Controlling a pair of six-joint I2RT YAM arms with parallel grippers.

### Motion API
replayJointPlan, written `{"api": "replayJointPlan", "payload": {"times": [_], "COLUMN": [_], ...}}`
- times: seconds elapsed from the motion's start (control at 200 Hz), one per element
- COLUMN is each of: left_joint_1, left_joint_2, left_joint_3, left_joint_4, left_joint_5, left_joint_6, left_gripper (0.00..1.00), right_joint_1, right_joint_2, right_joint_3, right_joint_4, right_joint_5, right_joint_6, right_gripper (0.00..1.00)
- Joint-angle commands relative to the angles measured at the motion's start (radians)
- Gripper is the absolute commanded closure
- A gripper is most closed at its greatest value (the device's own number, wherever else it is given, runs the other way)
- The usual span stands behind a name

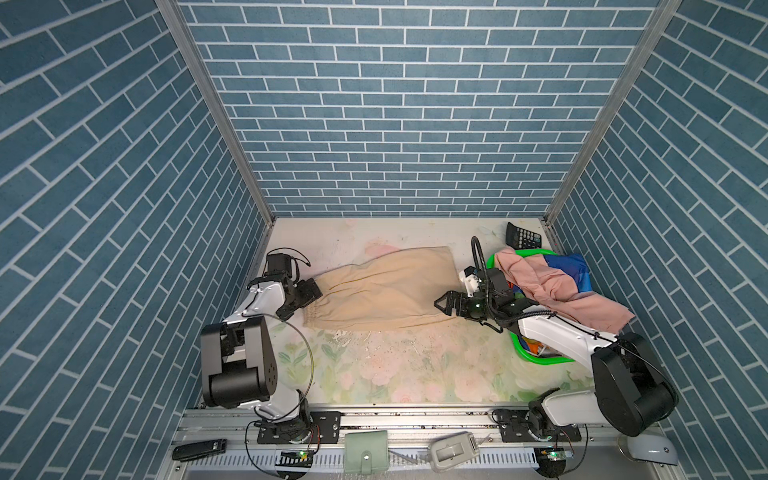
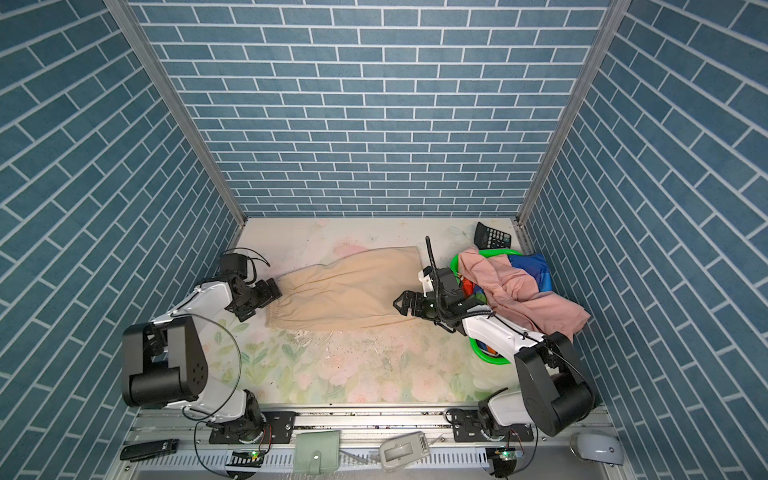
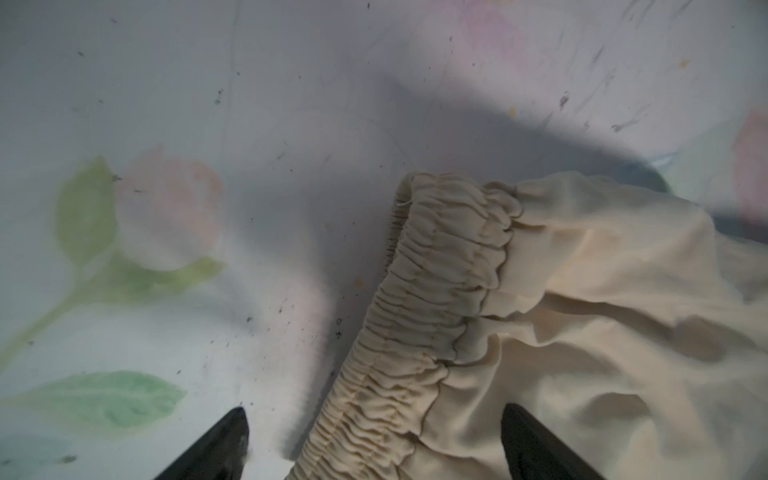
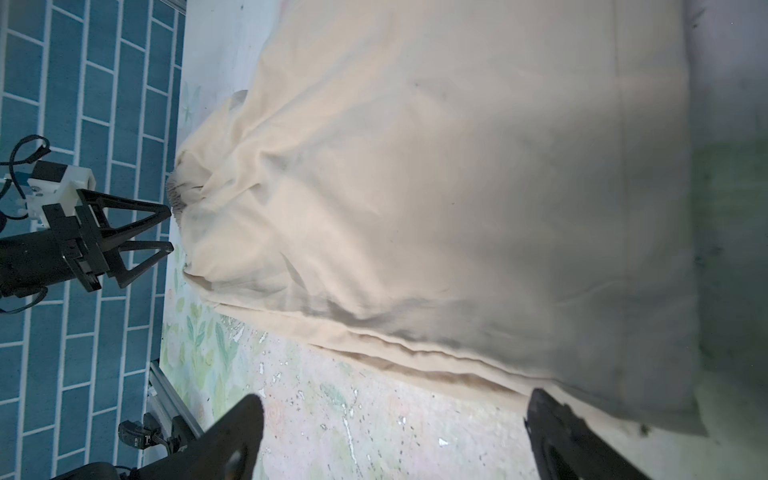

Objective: Fold and stack the shorts

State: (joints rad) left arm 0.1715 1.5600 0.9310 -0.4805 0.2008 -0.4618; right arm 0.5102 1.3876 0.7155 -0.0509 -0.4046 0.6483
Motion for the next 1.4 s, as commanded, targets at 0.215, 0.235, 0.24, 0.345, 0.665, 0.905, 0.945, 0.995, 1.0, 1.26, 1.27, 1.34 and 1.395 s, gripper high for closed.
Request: {"api": "replayJointPlan", "payload": {"times": [0.215, 0.235, 0.24, 0.345, 0.665, 0.905, 0.945, 0.995, 1.0, 1.26, 1.27, 1.34, 1.395], "left_joint_1": [-0.001, -0.001, -0.001, -0.001, -0.029, -0.070, -0.073, -0.077, -0.078, -0.109, -0.113, -0.135, -0.157], "left_joint_2": [0.116, 0.122, 0.124, 0.150, 0.199, 0.177, 0.171, 0.158, 0.157, 0.081, 0.078, 0.061, 0.051], "left_joint_3": [0.011, 0.012, 0.013, 0.027, 0.055, 0.062, 0.063, 0.069, 0.070, 0.157, 0.165, 0.221, 0.267], "left_joint_4": [0.121, 0.121, 0.121, 0.098, 0.098, 0.105, 0.103, 0.096, 0.095, -0.009, -0.017, -0.073, -0.114], "left_joint_5": [0.082, 0.085, 0.086, 0.068, 0.107, 0.107, 0.106, 0.107, 0.107, 0.081, 0.076, 0.051, 0.035], "left_joint_6": [0.006, 0.007, 0.008, 0.012, 0.038, 0.056, 0.057, 0.059, 0.059, 0.088, 0.091, 0.110, 0.119], "left_gripper": [0.14, 0.15, 0.15, 0.18, 0.47, 0.94, 0.97, 1.00, 1.00, 1.00, 1.00, 1.00, 1.00], "right_joint_1": [-0.024, -0.025, -0.026, -0.032, -0.035, -0.037, -0.035, -0.036, -0.035, -0.036, -0.036, -0.035, -0.034], "right_joint_2": [0.004, 0.006, 0.007, 0.011, -0.007, -0.013, -0.015, -0.017, -0.017, -0.032, -0.033, -0.036, -0.031], "right_joint_3": [-0.045, -0.048, -0.050, -0.064, -0.087, -0.119, -0.120, -0.122, -0.122, -0.102, -0.100, -0.080, -0.063], "right_joint_4": [0.013, 0.018, 0.019, 0.049, 0.063, 0.093, 0.094, 0.093, 0.093, 0.074, 0.074, 0.084, 0.123], "right_joint_5": [-0.033, -0.033, -0.034, -0.044, -0.033, -0.027, -0.026, -0.025, -0.025, -0.023, -0.025, -0.033, -0.052], "right_joint_6": [-0.025, -0.022, -0.020, -0.004, 0.020, 0.046, 0.047, 0.047, 0.047, 0.047, 0.048, 0.065, 0.087], "right_gripper": [0.01, 0.01, 0.01, 0.01, 0.01, 0.01, 0.01, 0.01, 0.01, 0.01, 0.01, 0.01, 0.01]}}
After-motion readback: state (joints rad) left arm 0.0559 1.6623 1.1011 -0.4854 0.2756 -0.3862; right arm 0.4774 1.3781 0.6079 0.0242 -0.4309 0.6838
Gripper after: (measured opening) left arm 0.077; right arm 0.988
